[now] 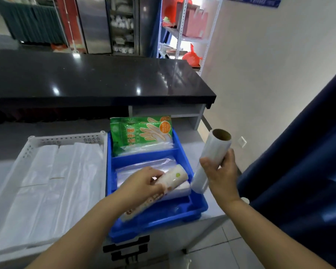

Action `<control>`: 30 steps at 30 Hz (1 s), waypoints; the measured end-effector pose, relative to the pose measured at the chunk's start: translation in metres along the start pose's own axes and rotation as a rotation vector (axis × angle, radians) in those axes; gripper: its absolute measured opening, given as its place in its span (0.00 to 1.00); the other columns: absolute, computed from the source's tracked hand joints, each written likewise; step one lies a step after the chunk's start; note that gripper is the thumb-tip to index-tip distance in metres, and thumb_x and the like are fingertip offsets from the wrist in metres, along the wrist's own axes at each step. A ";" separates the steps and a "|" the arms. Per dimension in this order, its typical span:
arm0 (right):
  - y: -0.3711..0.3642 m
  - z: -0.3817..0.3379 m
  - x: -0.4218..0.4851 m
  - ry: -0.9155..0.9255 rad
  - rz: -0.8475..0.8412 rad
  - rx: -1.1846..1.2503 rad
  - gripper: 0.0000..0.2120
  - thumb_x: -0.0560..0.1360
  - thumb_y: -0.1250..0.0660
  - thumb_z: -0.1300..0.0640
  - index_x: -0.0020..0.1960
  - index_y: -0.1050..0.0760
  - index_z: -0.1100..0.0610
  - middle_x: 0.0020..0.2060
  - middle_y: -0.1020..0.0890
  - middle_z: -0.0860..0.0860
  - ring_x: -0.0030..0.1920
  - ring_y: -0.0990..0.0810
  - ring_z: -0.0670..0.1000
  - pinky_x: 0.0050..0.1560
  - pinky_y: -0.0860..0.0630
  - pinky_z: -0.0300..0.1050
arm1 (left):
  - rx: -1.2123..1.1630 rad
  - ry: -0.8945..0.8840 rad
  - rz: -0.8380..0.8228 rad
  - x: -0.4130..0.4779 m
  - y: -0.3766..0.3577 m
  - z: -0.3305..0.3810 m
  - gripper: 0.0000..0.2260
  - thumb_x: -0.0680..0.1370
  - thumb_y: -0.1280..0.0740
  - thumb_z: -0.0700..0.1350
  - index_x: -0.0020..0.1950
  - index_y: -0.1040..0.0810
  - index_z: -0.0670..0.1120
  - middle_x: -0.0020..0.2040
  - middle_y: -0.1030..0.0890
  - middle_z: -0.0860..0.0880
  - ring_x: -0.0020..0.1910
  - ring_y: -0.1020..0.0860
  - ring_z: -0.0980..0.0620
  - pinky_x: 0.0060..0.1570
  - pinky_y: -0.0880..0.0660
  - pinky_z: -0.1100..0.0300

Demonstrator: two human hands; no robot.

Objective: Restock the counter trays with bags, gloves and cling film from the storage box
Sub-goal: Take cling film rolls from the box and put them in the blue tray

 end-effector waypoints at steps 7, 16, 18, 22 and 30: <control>0.016 0.004 -0.004 0.034 0.003 -0.110 0.21 0.68 0.27 0.49 0.50 0.35 0.32 0.42 0.26 0.30 0.47 0.23 0.36 0.37 0.23 0.34 | 0.406 -0.144 -0.121 0.013 -0.057 0.019 0.13 0.73 0.36 0.51 0.54 0.24 0.48 0.51 0.21 0.45 0.51 0.25 0.44 0.46 0.26 0.50; 0.013 0.006 -0.008 0.047 -0.022 -0.189 0.21 0.62 0.32 0.36 0.50 0.37 0.28 0.43 0.27 0.26 0.49 0.24 0.33 0.35 0.25 0.24 | 0.365 -0.257 -0.015 0.015 -0.075 0.006 0.12 0.77 0.38 0.53 0.58 0.22 0.54 0.54 0.24 0.52 0.55 0.29 0.51 0.53 0.29 0.55; 0.008 0.005 -0.006 0.059 -0.056 -0.203 0.21 0.63 0.30 0.38 0.51 0.38 0.28 0.44 0.28 0.24 0.49 0.25 0.32 0.34 0.25 0.24 | 0.345 -0.241 -0.007 0.013 -0.071 0.003 0.13 0.77 0.38 0.53 0.59 0.23 0.54 0.55 0.23 0.53 0.56 0.28 0.51 0.53 0.29 0.56; -0.009 -0.002 -0.005 0.124 -0.172 -0.262 0.22 0.65 0.30 0.39 0.55 0.34 0.37 0.48 0.25 0.32 0.48 0.21 0.41 0.42 0.21 0.33 | 0.160 -0.111 0.198 0.002 -0.020 -0.021 0.10 0.76 0.34 0.47 0.57 0.22 0.53 0.50 0.20 0.55 0.49 0.25 0.55 0.48 0.27 0.59; -0.110 -0.010 -0.044 0.782 -0.719 -0.884 0.32 0.60 0.25 0.38 0.57 0.24 0.56 0.42 0.18 0.52 0.41 0.21 0.54 0.41 0.24 0.44 | -0.096 0.244 0.636 -0.051 0.080 -0.091 0.08 0.76 0.35 0.42 0.49 0.20 0.54 0.43 0.20 0.58 0.41 0.23 0.62 0.39 0.32 0.70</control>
Point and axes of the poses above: each hand's wrist, its own x-axis towards the middle knuckle, its own y-axis out of the back of the hand, z = x × y, the point moved 7 cm from there along x, towards the middle knuckle
